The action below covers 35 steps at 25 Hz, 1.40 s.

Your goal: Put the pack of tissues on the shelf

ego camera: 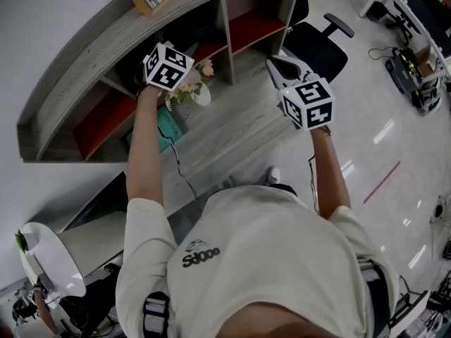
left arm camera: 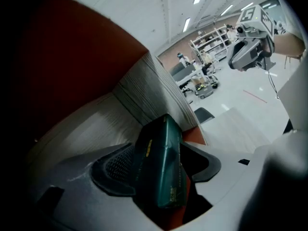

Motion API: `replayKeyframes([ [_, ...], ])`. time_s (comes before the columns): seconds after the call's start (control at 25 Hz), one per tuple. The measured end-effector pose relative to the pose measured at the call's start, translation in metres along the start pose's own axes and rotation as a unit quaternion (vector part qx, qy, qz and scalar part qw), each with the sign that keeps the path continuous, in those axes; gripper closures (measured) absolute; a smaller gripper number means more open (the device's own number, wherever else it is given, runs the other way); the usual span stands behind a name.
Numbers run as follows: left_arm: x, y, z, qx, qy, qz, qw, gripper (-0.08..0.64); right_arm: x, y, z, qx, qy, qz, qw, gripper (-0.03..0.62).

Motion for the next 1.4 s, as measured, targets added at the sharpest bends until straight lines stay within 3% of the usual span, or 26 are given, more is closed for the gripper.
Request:
replayKeyframes([
  [0.12,-0.003,0.031,0.013,0.02,0.027,0.012,0.9994,0.286,0.002,0.008,-0.002,0.008,-0.01,0.012,1.0,0.588],
  [0.2,-0.009,0.054,0.025,0.012,0.073,0.029,0.9969,0.327,0.003,0.011,-0.003,0.011,-0.014,0.018,1.0,0.588],
  [0.36,-0.026,0.101,0.046,-0.003,0.19,0.09,0.9776,0.41,0.011,0.016,-0.012,0.022,0.004,0.037,0.999,0.588],
  [0.44,-0.032,0.121,0.053,0.003,0.221,0.111,0.9689,0.456,0.016,0.017,-0.018,0.025,0.019,0.044,0.999,0.586],
  [0.84,-0.045,0.185,0.089,0.052,0.23,0.135,0.9624,0.54,0.039,0.022,-0.052,0.069,0.074,0.089,0.991,0.586],
  [1.04,-0.045,0.205,0.091,0.07,0.221,0.126,0.9646,0.541,0.048,0.025,-0.062,0.076,0.091,0.105,0.987,0.586],
  [1.4,-0.036,0.232,0.083,0.094,0.218,0.14,0.9613,0.541,0.058,0.035,-0.073,0.093,0.121,0.118,0.981,0.587],
])
Point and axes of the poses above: the fingertips, and each gripper's own axes: y backward along the fingers, z to its right, x out of its top, the point moved 10 cm from there along y, backward along the fingers, and after that the axes turned 8 degrees about -z, right-handed, at the moved point
